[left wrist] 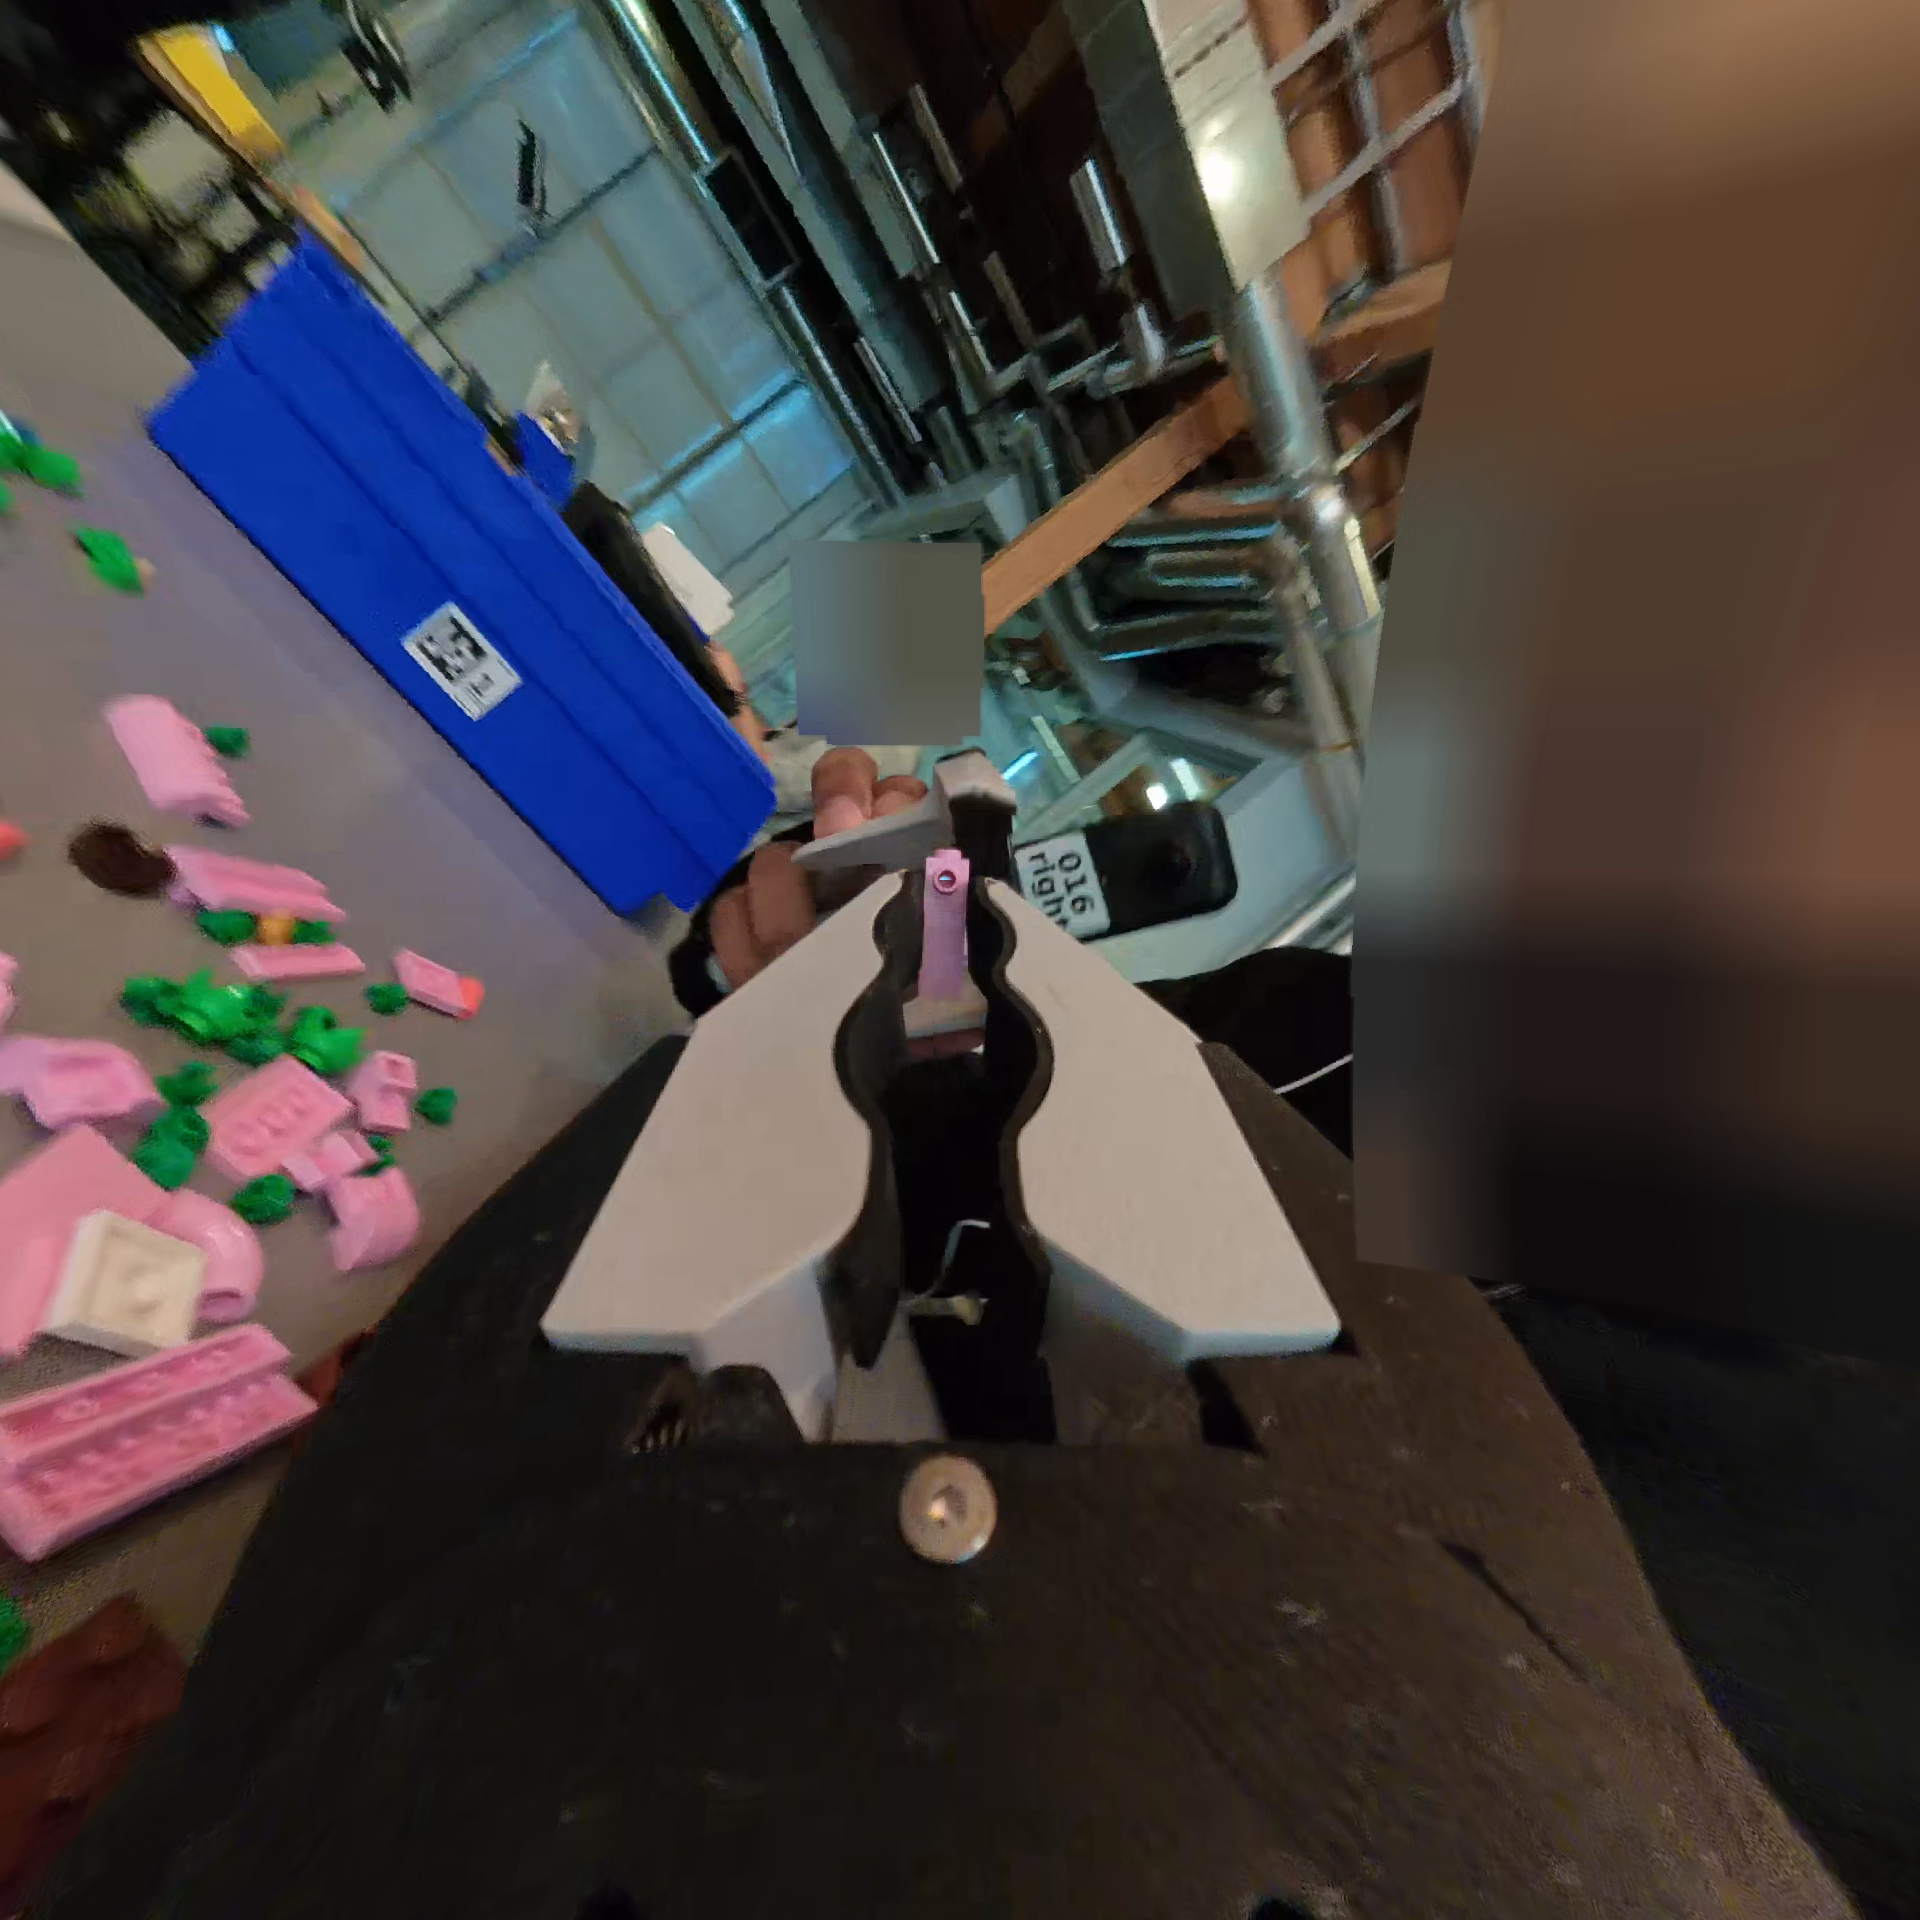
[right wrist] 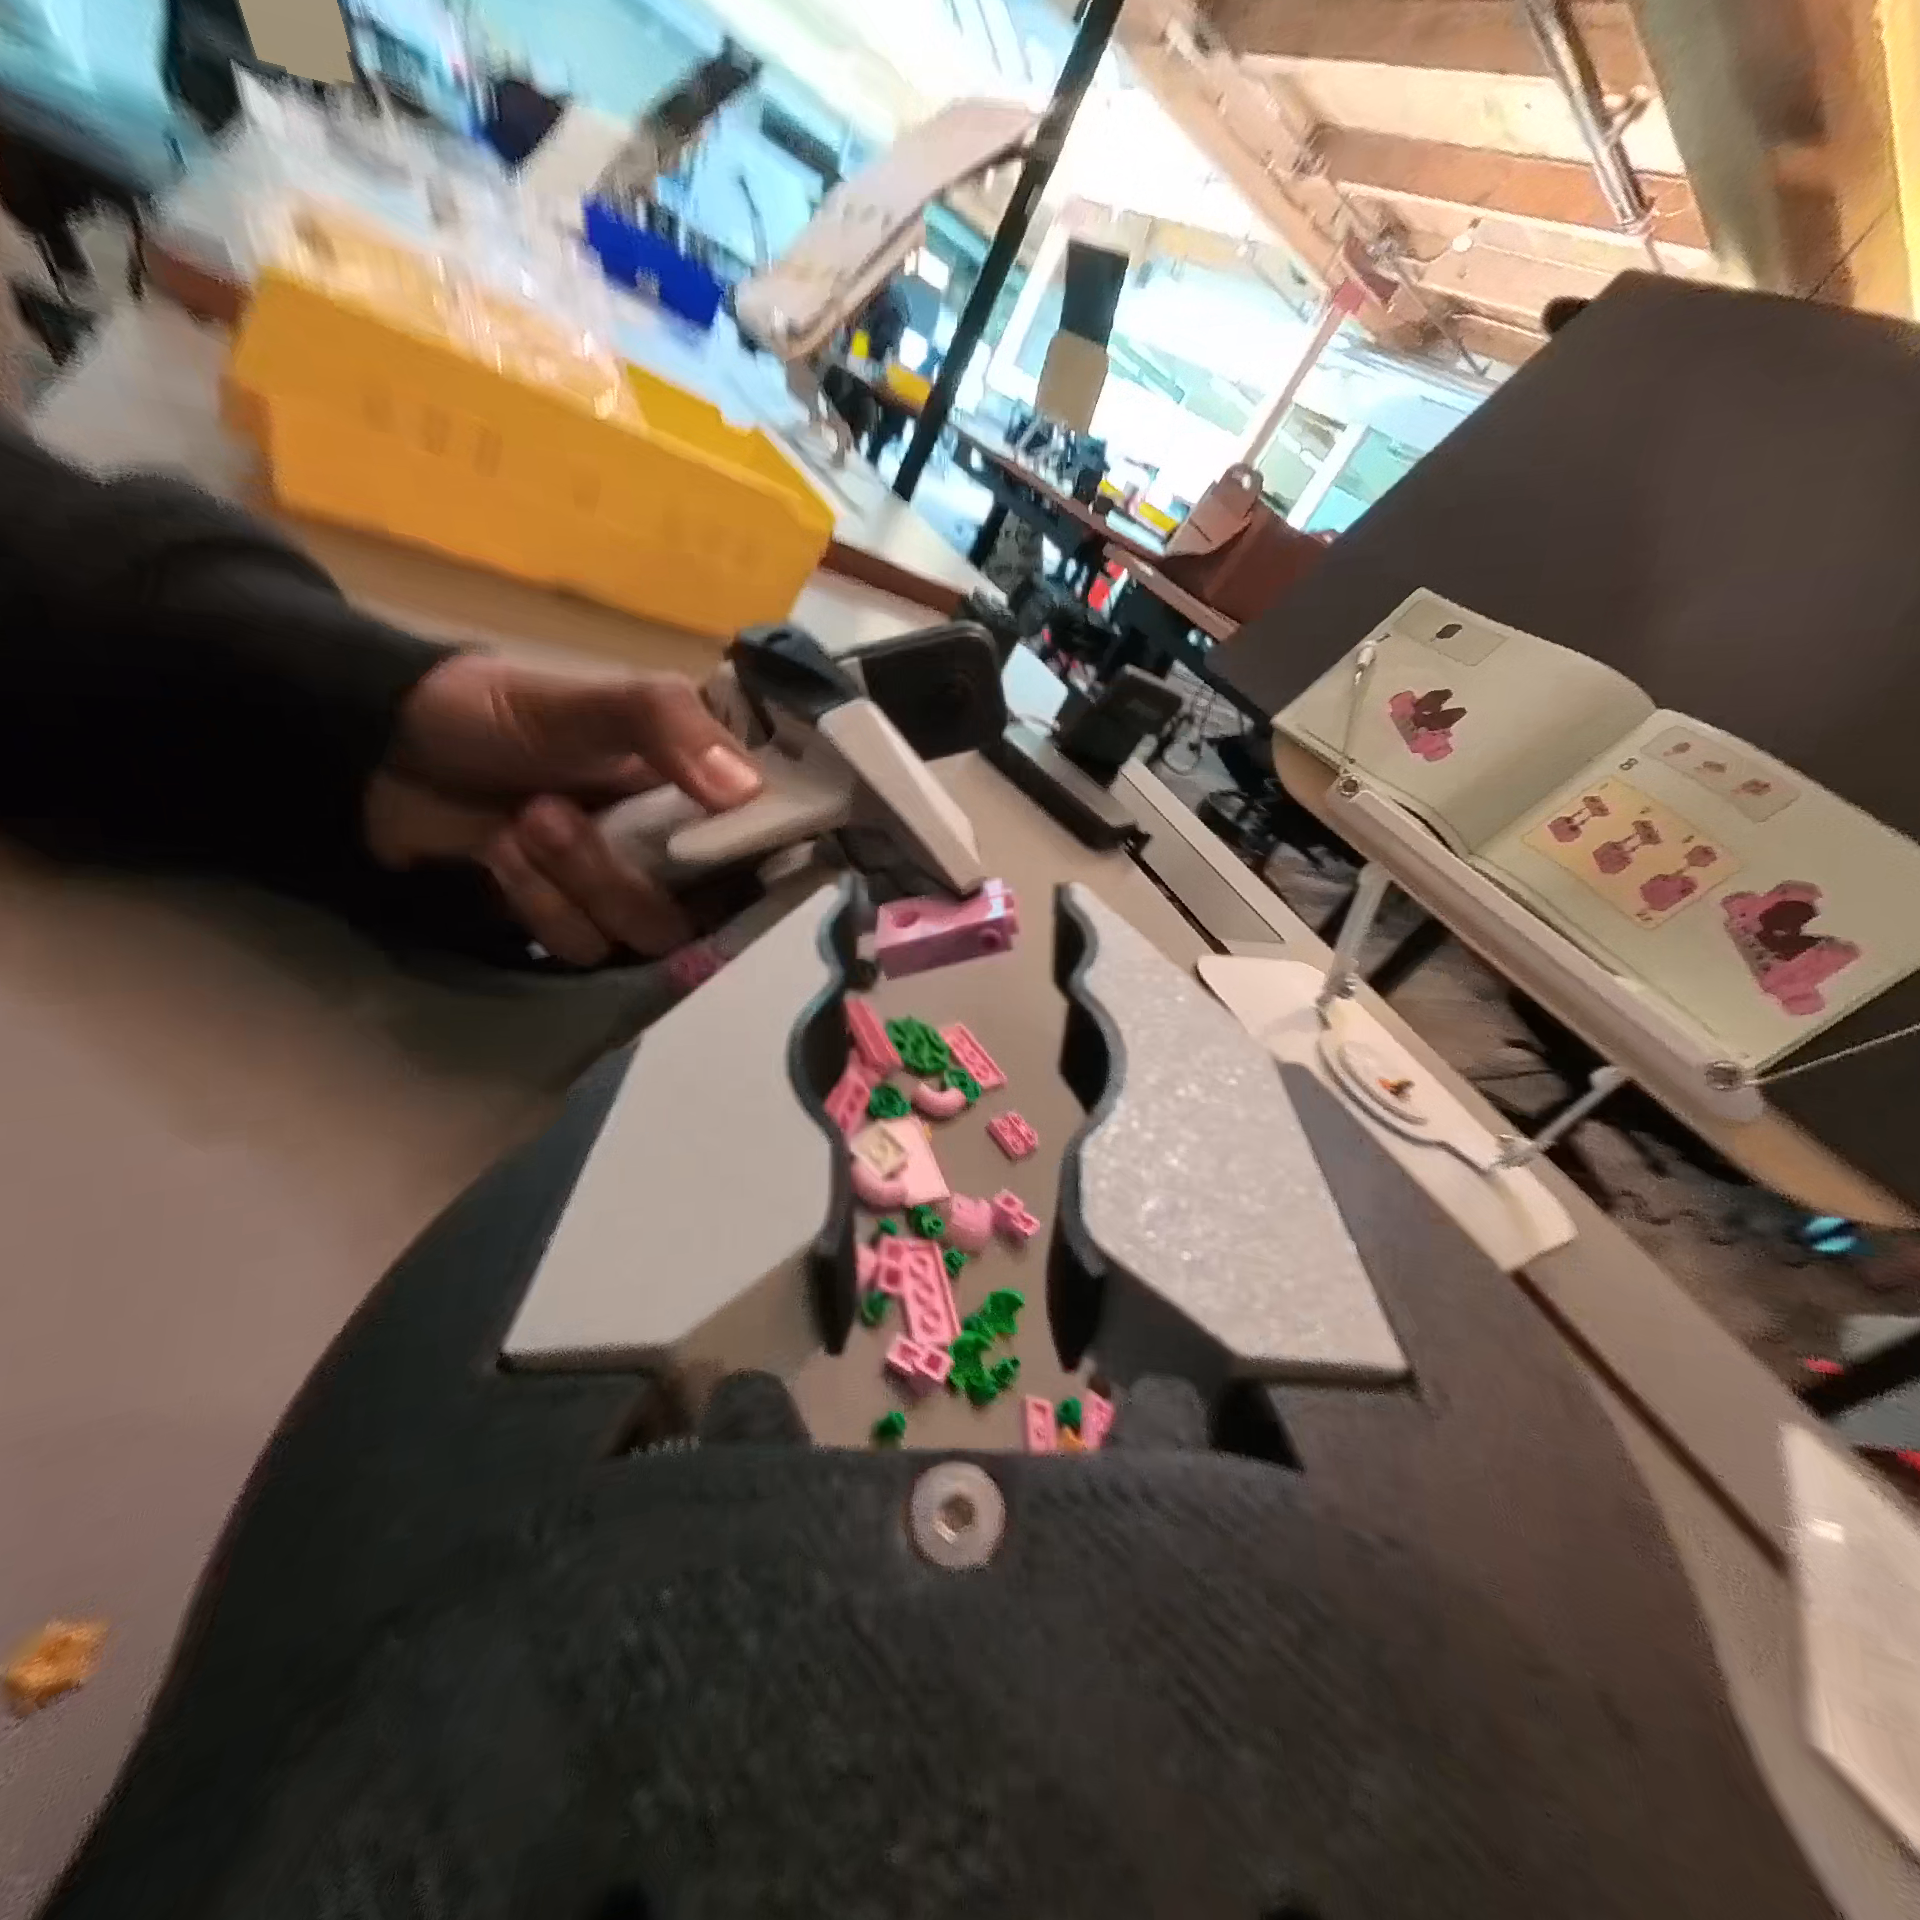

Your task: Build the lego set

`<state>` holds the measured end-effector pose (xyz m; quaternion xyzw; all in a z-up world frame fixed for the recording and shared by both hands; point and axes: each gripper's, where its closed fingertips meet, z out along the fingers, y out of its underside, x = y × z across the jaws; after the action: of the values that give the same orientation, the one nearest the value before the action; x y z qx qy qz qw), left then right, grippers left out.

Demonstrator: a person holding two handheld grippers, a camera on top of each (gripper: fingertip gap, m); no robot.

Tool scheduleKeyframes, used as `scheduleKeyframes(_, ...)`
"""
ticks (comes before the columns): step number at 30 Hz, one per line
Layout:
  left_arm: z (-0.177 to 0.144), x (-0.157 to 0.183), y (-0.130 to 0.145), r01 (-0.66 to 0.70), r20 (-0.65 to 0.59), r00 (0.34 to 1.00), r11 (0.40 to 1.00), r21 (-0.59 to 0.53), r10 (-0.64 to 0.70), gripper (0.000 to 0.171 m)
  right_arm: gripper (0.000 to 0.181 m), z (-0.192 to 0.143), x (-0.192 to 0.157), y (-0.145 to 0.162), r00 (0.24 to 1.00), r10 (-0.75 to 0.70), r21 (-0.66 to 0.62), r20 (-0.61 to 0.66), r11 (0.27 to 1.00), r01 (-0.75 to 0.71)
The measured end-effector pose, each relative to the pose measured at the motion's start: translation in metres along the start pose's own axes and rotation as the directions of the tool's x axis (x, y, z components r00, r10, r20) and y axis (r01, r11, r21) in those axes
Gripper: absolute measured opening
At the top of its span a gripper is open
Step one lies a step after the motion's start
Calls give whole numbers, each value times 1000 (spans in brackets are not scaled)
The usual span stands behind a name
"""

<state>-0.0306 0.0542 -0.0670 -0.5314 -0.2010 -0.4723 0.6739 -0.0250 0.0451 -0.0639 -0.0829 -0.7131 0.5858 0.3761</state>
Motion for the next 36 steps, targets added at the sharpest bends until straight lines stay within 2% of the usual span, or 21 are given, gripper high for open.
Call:
scheduleKeyframes(3, -6, 5, -7, -170, 59, 984, 985, -5, 170, 6, 39, -6, 10, -8, 977, 206, 63, 48, 976, -209)
scheduleKeyframes(7, -5, 11, -4, -336, 92, 936, 940, -58, 340, 5, 32, -7, 9, -6, 895, 416, 56, 162, 901, -430)
scheduleKeyframes(15, 5, 18, 15, -504, 66, 850, 845, -180, 522, 6, 15, -9, -5, -11, 761, 558, 26, 332, 801, -598)
scheduleKeyframes(18, 7, 19, 19, -519, 63, 840, 832, -197, 539, 6, 6, -10, -8, -11, 737, 572, 10, 361, 788, -616)
scheduleKeyframes(24, 6, 23, 18, -541, 60, 827, 820, -185, 559, 6, 10, -11, -7, -11, 745, 560, 3, 362, 799, -601)
scheduleKeyframes(32, 7, 23, 19, -552, 60, 818, 811, -192, 571, 6, 6, -13, -9, -12, 728, 566, 0, 386, 789, -614)
scheduleKeyframes(36, 7, 25, 20, -530, 46, 835, 825, -193, 548, 6, 6, -14, -11, -13, 737, 552, -10, 390, 803, -596)
